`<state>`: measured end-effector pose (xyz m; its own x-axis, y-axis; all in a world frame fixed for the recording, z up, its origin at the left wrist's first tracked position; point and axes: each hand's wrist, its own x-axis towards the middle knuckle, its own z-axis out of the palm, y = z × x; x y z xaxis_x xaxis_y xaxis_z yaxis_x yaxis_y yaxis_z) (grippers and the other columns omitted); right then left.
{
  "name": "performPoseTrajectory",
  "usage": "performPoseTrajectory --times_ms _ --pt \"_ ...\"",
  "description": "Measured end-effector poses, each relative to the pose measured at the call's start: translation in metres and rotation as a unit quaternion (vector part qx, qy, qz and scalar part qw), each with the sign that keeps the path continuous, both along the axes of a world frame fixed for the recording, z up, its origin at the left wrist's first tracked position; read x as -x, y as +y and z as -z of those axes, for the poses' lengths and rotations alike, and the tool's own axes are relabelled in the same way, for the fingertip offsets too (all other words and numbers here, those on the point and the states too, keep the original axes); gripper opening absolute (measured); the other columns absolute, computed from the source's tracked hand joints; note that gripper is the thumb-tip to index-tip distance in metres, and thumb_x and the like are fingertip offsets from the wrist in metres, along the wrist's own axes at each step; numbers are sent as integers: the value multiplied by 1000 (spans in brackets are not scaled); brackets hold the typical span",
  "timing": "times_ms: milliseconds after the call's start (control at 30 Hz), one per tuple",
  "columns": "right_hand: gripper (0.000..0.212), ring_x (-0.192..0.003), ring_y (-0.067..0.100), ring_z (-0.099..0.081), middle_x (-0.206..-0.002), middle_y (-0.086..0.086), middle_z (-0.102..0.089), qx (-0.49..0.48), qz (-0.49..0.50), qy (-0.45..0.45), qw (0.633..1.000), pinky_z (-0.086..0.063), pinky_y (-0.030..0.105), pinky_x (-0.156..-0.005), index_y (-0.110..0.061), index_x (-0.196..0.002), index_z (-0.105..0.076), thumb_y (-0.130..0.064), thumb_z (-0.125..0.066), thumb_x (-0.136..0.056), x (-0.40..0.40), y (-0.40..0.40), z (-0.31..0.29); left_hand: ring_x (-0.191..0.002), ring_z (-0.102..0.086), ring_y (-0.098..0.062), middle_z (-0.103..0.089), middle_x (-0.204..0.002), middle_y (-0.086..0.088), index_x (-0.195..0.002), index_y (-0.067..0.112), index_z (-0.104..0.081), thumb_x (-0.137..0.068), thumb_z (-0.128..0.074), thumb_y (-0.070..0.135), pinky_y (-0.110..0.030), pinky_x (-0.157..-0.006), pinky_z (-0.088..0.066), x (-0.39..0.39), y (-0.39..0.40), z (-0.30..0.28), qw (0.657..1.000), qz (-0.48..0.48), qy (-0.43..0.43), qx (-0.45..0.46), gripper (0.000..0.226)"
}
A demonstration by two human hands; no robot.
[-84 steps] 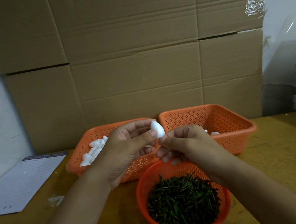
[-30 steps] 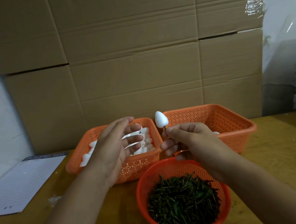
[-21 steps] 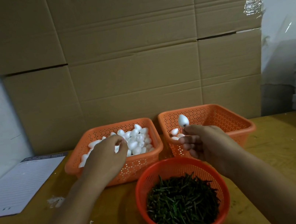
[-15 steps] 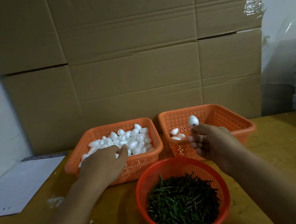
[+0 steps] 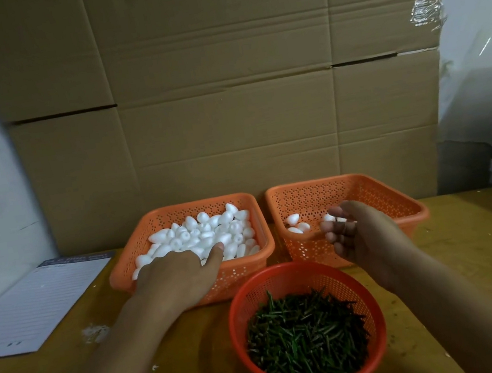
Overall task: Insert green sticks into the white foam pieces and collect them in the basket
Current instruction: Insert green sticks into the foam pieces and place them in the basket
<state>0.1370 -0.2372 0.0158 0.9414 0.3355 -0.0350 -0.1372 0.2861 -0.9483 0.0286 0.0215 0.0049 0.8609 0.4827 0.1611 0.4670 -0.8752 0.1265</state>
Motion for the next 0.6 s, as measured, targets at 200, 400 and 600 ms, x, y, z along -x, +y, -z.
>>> performPoseTrajectory --times_ms 200,400,600 --pt "18 -63 12 -64 -77 4 -73 77 -63 -70 993 -49 24 -53 -15 -113 -63 -20 -53 -99 15 7 -5 -116 -55 -20 -66 -125 2 -104 27 -72 -88 -2 77 -44 -98 -39 -1 2 0 1000 5 6 -16 87" --pt "22 -66 13 -65 -80 6 -73 89 -73 -110 987 -50 24 -53 -16 -118 -59 -13 -49 -99 24 12 -8 -120 -54 -21 -64 -127 1 -100 28 -71 -96 -9 71 -41 -95 -38 -2 2 0 1000 24 -8 -14 75" --pt "24 -67 15 -65 -79 6 -73 96 -82 -114 985 -50 25 -56 -14 -119 -59 -9 -49 -97 27 12 -9 -103 -54 -13 -68 -117 9 -111 35 -70 -94 -8 74 -36 -83 -30 -3 8 1 999 38 -4 3 75"
